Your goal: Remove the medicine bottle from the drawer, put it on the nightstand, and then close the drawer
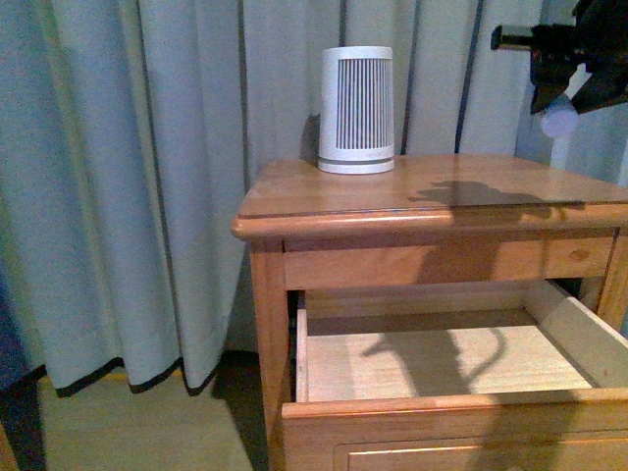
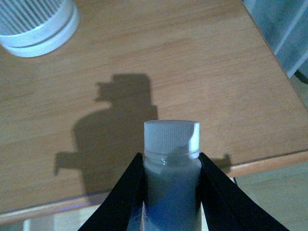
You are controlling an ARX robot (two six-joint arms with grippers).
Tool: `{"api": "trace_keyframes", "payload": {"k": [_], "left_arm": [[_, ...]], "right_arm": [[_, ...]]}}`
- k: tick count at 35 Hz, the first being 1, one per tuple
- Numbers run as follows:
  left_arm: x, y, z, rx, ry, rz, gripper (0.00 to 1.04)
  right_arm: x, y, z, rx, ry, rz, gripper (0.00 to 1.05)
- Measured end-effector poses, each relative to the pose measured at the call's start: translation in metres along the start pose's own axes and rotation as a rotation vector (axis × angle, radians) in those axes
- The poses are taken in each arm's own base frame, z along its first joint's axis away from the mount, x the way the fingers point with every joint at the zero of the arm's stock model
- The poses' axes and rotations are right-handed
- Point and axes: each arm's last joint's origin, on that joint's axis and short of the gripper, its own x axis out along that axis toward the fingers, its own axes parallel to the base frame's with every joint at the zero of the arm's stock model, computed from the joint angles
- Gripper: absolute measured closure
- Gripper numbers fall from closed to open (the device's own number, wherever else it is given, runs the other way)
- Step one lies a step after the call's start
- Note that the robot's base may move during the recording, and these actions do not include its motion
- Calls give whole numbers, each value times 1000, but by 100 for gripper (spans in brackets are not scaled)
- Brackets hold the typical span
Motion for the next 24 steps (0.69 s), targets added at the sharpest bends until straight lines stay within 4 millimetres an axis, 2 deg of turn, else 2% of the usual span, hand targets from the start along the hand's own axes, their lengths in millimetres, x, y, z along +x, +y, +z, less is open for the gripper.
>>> {"api": "trace_keyframes", "payload": {"k": [7,16,21,24], "left_arm": [[0,0,0,0,0,0,7],[0,0,0,0,0,0,7],[0,0,0,0,0,0,7],[0,0,0,0,0,0,7]], "right_arm": [[59,-18,-3,5,64,-87,75],[74,-14,-9,-9,82,-88,75],[75,-14,-6,-23,50,-81,45],[75,-14,-4,-21,31,-79,31]]}}
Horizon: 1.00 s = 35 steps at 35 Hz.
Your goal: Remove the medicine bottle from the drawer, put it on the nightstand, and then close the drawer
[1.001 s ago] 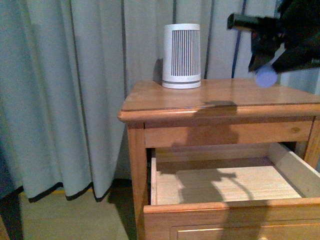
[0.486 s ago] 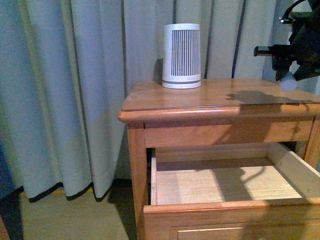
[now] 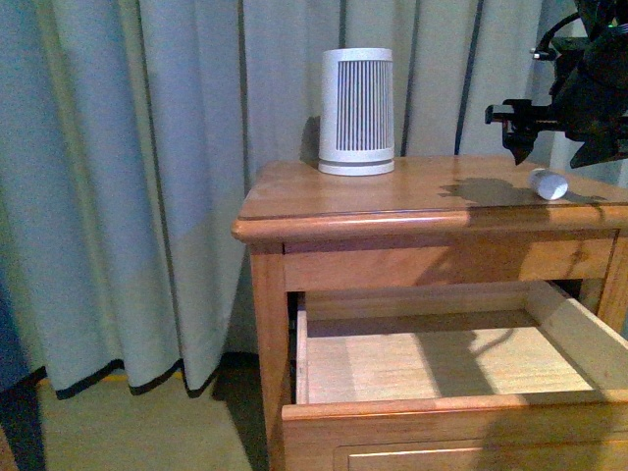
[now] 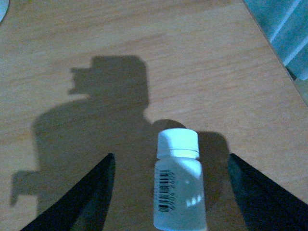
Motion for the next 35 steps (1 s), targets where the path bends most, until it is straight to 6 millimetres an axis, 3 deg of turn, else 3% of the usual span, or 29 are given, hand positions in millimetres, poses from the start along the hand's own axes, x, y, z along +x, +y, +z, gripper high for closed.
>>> {"api": "trace_keyframes", "payload": {"k": [5,7,13,17,21,23,25,28,32,35], "left_arm": [[0,0,0,0,0,0,7],[0,0,0,0,0,0,7],[0,0,0,0,0,0,7],[0,0,0,0,0,0,7],[0,0,0,0,0,-1,7],[0,0,0,0,0,0,7],[0,0,0,0,0,0,7],[0,0,0,0,0,0,7],[0,0,0,0,0,0,7],[0,0,0,0,0,0,7]], "right_arm": [[-7,-1,7,6,-43,3,5],[-16,-2,11,9,-75,12,7],[-91,-12,15,40,-189,49,7],[-140,-25,-3,86,-258,86,7],[-175,-38,-47,102,-256,131,7],[-186,-46,-84,101,-235,124,7],[-192,-51,-134,79,-159,139,7],[-188,-56,-196,47,-40,175,7],[-170,-59,-267,4,113,169,7],[-159,-59,-287,-9,123,164,7]]}}
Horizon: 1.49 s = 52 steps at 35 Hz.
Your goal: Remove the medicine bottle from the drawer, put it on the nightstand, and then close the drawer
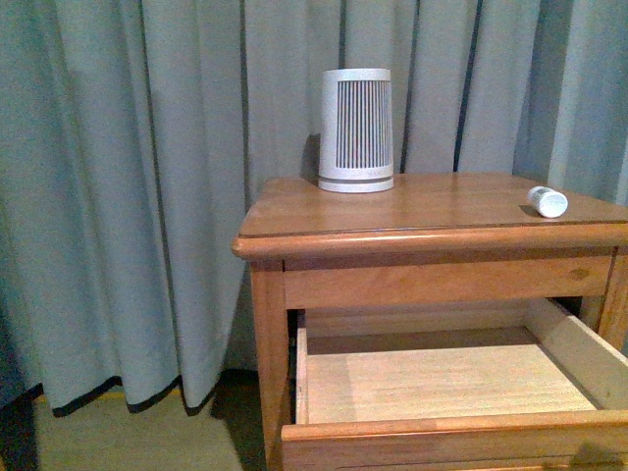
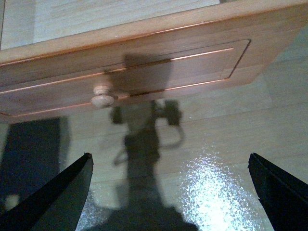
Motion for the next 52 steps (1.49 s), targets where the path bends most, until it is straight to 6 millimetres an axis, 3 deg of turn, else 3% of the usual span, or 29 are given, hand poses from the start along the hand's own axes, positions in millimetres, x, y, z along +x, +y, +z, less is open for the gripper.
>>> {"api": "trace_keyframes", "payload": {"k": [6,11,20,27,32,36,41,52], "left_arm": [[0,0,0,0,0,0,7],[0,0,0,0,0,0,7],[0,0,0,0,0,-1,7],[0,0,0,0,0,0,7],[0,0,0,0,0,0,7],[0,0,0,0,0,0,7],[0,0,0,0,0,0,7],[0,0,0,0,0,0,7]], "right_arm": [[23,1,-1,-9,-57,-9,7],[58,2,-2,-44,-82,-38,7],[105,2,20,-113,-158,-104,7],[145,5,59,-154,-221,-146,7],[172,9,99,-192,-311,-183,7],[186,11,112,-216,-335,-201,7],[197,10,112,-234,-325,-211,7],[203,1,114,-235,-336,-227,7]]}}
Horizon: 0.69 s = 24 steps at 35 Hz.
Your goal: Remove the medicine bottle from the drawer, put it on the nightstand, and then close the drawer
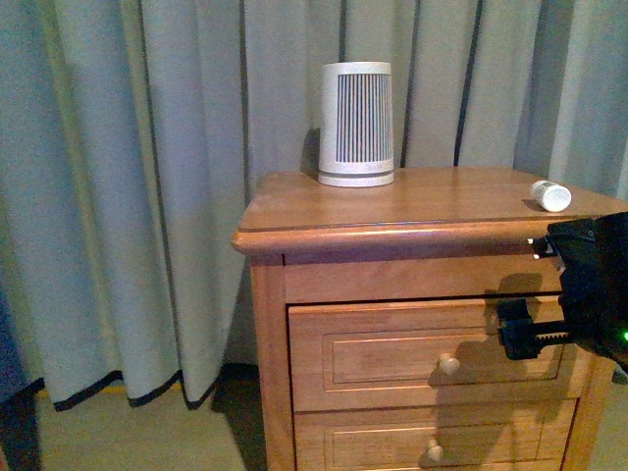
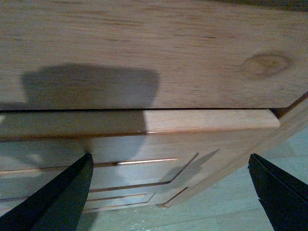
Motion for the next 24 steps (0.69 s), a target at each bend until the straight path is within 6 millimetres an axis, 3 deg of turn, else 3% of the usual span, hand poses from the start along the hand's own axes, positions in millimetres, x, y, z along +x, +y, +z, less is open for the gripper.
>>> {"api": "trace_keyframes", "payload": {"k": [8,15,18,24], "left_arm": [[0,0,0,0,0,0,7],[0,0,0,0,0,0,7],[0,0,0,0,0,-1,7],[0,0,0,0,0,0,7]], "right_arm": [[13,-17,-1,-19,6,-89,7],[11,-16,0,3,8,-75,7],[-5,-12,2,27,32,-30,7],[-57,-14,2,84,109,36,7]]}}
